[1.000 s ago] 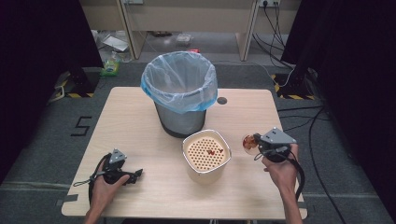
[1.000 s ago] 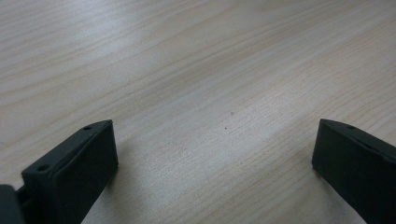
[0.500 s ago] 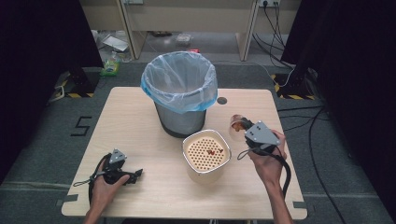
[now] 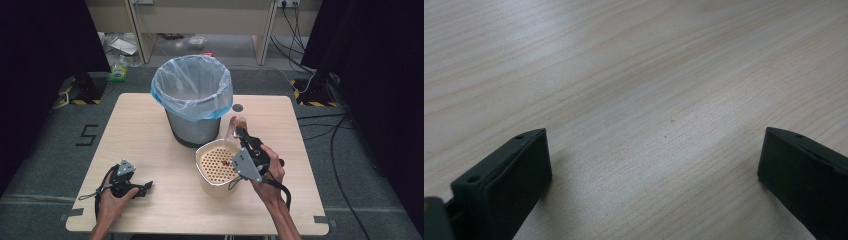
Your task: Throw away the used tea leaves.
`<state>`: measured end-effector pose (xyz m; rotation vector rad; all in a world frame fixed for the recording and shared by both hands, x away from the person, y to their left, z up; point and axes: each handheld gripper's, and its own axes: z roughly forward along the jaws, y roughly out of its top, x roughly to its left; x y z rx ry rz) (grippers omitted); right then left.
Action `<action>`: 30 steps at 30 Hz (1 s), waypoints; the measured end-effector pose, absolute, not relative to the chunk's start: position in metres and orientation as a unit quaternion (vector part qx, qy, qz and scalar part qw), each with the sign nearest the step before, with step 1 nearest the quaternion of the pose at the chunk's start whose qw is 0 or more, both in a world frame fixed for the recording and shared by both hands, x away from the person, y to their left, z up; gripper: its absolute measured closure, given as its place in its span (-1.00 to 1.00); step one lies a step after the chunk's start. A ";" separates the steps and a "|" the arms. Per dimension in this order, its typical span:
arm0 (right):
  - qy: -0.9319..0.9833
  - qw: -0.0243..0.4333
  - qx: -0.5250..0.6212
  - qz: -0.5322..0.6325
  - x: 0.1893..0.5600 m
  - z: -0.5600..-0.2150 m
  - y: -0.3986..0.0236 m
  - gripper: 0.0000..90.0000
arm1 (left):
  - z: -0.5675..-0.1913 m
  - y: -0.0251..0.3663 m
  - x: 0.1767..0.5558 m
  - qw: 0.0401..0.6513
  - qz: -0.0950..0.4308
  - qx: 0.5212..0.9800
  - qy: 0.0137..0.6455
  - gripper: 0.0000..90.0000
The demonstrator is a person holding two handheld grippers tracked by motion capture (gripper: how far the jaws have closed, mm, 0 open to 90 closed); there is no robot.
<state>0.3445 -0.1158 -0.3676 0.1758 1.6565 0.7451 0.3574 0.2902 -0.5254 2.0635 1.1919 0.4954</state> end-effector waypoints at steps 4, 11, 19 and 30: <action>0.711 0.635 0.049 0.298 0.345 -0.382 -0.106 1.00 | -0.525 0.290 0.357 0.345 0.193 0.796 0.459 -1.00; 0.670 0.688 -0.005 0.278 0.334 -0.391 -0.094 1.00 | -0.525 0.290 0.357 0.346 0.191 0.795 0.460 -1.00; 0.658 0.706 -0.016 0.260 0.333 -0.396 -0.095 1.00 | -0.525 0.290 0.357 0.346 0.190 0.795 0.460 -1.00; 0.633 0.734 -0.067 0.237 0.330 -0.411 -0.082 1.00 | -0.525 0.290 0.357 0.346 0.191 0.795 0.460 -1.00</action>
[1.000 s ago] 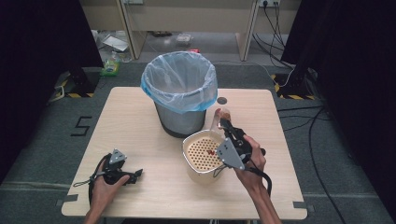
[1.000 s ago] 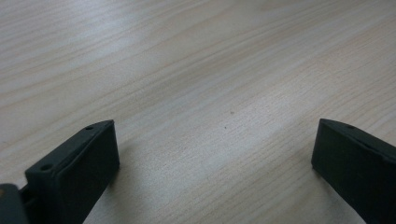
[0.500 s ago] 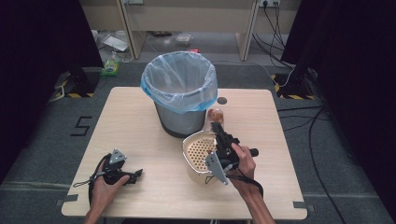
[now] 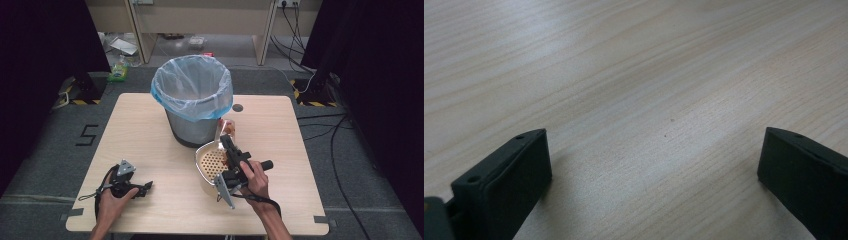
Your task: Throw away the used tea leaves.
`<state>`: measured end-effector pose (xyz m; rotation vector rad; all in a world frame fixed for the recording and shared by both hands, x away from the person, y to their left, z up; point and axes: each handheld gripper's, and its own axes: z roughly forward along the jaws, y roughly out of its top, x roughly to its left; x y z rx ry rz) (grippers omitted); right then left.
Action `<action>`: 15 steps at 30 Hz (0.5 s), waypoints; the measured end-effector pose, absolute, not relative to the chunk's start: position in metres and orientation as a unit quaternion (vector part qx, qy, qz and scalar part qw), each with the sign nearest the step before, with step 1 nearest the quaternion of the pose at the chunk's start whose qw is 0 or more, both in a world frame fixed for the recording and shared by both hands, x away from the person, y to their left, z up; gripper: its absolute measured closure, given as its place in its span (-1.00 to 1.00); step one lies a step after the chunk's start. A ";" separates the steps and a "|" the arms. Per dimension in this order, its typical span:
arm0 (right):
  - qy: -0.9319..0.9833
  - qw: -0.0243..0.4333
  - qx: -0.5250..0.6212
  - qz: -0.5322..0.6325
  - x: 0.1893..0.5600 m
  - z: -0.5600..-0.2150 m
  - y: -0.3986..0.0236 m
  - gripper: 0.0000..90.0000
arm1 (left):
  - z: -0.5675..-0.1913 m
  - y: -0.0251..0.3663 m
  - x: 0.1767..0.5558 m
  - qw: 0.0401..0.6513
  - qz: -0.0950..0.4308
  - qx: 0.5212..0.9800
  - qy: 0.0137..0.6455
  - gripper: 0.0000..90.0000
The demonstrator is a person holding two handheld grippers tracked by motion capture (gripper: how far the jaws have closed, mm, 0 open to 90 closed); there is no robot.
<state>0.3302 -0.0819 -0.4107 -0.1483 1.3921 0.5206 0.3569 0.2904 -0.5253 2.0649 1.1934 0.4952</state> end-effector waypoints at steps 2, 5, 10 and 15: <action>0.636 0.733 -0.069 0.232 0.331 -0.410 -0.081 1.00 | -0.526 0.291 0.357 0.347 0.189 0.794 0.461 -1.00; 0.633 0.737 -0.071 0.225 0.331 -0.413 -0.080 1.00 | -0.525 0.290 0.356 0.346 0.193 0.795 0.459 -1.00; 0.635 0.736 -0.092 0.216 0.327 -0.418 -0.073 1.00 | -0.525 0.290 0.357 0.346 0.192 0.795 0.459 -1.00; 0.629 0.741 -0.094 0.217 0.327 -0.417 -0.072 1.00 | -0.525 0.291 0.357 0.346 0.190 0.795 0.461 -1.00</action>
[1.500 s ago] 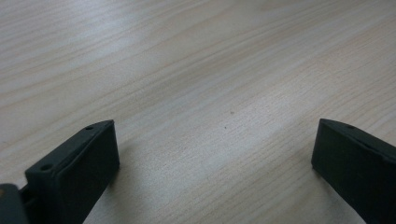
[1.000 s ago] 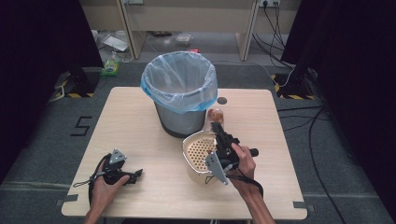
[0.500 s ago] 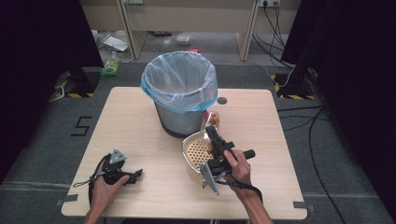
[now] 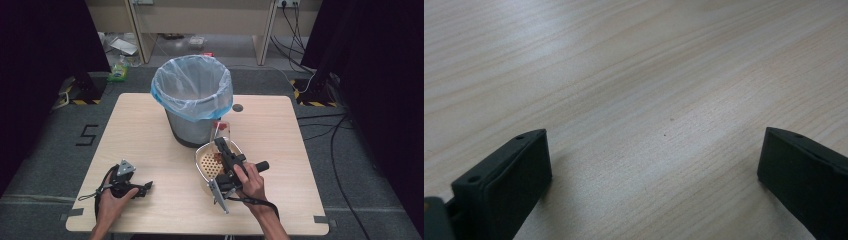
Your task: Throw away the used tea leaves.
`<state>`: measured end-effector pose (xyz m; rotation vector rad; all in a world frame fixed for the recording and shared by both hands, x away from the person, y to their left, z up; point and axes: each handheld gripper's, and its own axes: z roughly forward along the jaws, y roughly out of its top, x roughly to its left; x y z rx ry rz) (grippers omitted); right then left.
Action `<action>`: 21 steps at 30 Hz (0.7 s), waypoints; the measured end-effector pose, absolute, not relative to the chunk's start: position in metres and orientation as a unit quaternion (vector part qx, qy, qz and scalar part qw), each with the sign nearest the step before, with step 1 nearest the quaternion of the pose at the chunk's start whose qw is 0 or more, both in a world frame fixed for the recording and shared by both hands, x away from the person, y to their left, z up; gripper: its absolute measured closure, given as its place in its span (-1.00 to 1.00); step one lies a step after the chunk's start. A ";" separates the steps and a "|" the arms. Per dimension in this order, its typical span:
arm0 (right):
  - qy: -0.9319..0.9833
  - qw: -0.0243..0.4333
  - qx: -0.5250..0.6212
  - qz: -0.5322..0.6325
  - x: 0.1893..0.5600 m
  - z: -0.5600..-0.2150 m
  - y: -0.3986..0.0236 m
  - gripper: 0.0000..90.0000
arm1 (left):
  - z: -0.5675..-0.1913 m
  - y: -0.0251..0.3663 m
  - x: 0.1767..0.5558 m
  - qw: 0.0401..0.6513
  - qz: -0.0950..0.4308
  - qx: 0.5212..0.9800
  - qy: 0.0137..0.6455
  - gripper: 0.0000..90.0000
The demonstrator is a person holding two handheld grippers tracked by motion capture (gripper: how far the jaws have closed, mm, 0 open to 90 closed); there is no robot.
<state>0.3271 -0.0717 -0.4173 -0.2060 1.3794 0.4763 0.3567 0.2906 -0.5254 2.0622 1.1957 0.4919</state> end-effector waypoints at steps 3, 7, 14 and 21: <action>0.621 0.748 -0.102 0.210 0.327 -0.417 -0.073 1.00 | -0.525 0.291 0.357 0.346 0.190 0.795 0.461 -1.00; 0.620 0.750 -0.105 0.207 0.327 -0.416 -0.073 1.00 | -0.525 0.290 0.357 0.346 0.191 0.795 0.460 -1.00; 0.646 0.714 -0.013 0.271 0.334 -0.395 -0.087 1.00 | -0.525 0.291 0.357 0.346 0.190 0.795 0.461 -1.00; 0.671 0.654 0.094 0.337 0.353 -0.387 -0.111 1.00 | -0.525 0.291 0.357 0.346 0.190 0.795 0.460 -1.00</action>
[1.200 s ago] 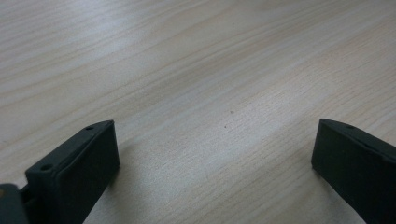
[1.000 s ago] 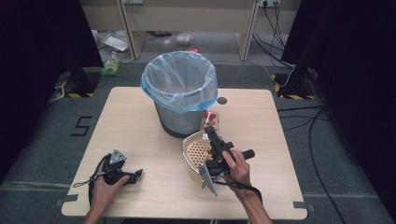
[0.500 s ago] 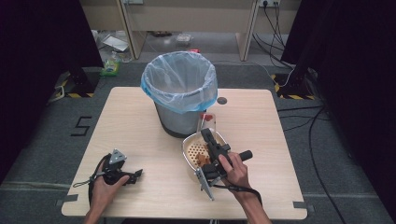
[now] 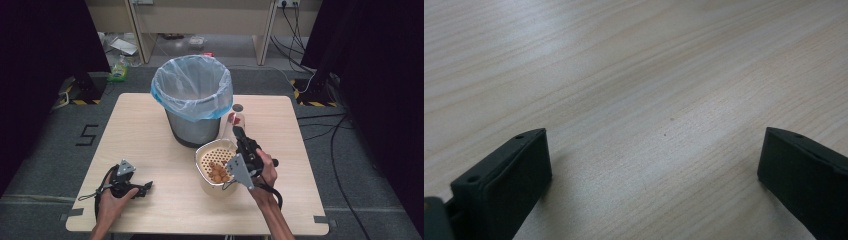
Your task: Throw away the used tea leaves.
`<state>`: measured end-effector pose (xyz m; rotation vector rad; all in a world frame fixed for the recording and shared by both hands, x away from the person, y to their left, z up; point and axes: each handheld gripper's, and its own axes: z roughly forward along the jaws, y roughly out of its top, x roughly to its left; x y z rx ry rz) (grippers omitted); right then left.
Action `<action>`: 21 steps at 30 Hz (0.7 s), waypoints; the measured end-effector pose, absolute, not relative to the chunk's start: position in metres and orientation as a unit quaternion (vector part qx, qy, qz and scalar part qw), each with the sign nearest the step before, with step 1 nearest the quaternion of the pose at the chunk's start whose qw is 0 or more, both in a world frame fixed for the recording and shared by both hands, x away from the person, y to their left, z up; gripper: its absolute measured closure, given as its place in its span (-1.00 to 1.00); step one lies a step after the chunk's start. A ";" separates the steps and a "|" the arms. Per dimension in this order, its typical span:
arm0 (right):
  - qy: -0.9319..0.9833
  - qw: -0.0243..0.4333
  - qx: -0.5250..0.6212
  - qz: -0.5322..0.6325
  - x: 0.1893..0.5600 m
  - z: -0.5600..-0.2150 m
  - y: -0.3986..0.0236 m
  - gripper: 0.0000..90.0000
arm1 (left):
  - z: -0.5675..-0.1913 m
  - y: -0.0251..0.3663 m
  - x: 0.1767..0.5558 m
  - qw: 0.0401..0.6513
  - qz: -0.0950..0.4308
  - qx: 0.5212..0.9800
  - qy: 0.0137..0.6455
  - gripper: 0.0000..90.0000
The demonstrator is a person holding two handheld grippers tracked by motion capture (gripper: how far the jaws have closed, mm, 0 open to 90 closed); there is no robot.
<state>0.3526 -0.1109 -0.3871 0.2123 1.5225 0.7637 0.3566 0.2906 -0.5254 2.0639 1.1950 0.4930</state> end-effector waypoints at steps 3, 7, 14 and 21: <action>0.683 0.613 0.151 0.366 0.366 -0.386 -0.123 1.00 | -0.525 0.291 0.357 0.346 0.189 0.795 0.461 -1.00; 0.690 0.551 0.232 0.407 0.386 -0.388 -0.144 1.00 | -0.525 0.291 0.357 0.347 0.189 0.795 0.461 -1.00; 0.695 0.499 0.292 0.426 0.404 -0.388 -0.161 0.99 | -0.526 0.291 0.357 0.347 0.189 0.795 0.461 -1.00; 0.698 0.466 0.320 0.441 0.417 -0.384 -0.170 0.99 | -0.526 0.290 0.357 0.348 0.188 0.793 0.463 -1.00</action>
